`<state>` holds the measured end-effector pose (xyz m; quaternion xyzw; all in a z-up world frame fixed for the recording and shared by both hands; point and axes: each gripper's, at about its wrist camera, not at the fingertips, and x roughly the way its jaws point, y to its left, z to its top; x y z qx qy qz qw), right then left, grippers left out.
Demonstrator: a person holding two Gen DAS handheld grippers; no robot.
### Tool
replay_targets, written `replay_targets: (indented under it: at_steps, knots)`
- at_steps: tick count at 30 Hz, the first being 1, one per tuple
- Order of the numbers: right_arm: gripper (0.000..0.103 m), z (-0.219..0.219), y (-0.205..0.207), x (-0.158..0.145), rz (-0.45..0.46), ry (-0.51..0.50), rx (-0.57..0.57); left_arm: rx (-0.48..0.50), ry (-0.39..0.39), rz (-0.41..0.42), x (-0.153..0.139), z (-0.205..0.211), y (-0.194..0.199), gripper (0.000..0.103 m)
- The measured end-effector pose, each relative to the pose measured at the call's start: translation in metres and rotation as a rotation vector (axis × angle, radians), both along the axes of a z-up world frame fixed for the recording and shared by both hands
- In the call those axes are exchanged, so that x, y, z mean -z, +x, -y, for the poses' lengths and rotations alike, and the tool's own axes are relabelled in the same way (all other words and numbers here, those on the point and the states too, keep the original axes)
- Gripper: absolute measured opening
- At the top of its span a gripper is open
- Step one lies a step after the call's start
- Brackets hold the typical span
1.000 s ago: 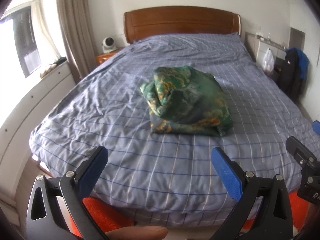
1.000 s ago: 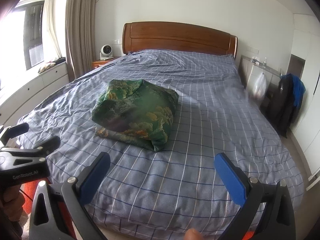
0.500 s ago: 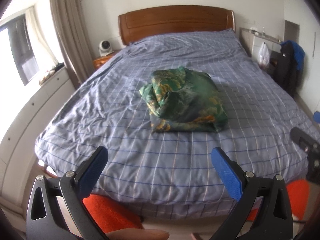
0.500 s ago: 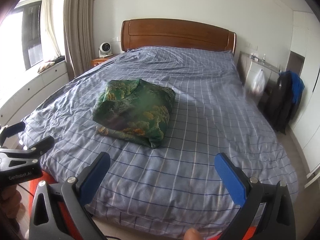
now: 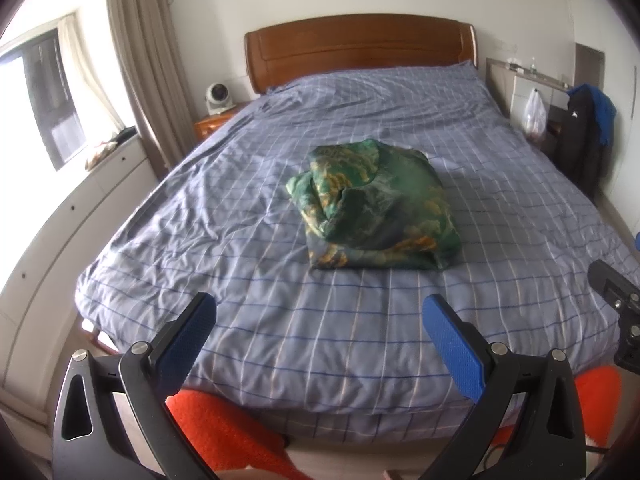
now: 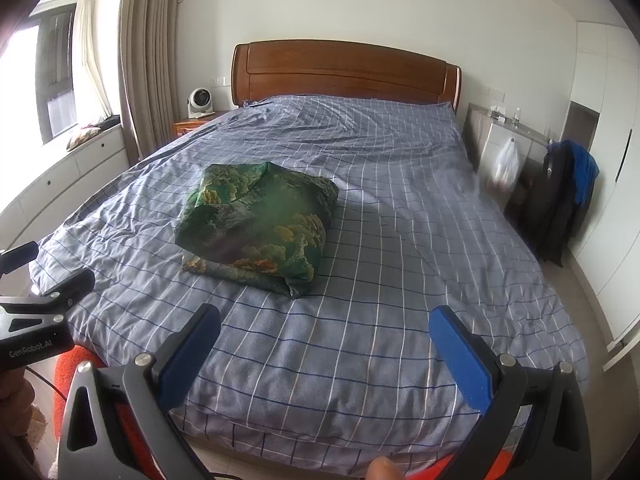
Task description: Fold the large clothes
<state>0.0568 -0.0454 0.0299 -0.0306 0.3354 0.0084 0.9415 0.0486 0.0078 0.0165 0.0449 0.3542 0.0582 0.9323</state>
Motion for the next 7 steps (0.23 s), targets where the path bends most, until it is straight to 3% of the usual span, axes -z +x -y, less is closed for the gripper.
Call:
replay_targets:
  at_steps: [7]
  knots:
    - [0.103,0.0023,0.0019,0.0027,-0.006,-0.002,0.007,-0.001,0.003,0.008,0.0024,0.0040,0.0016,0.103]
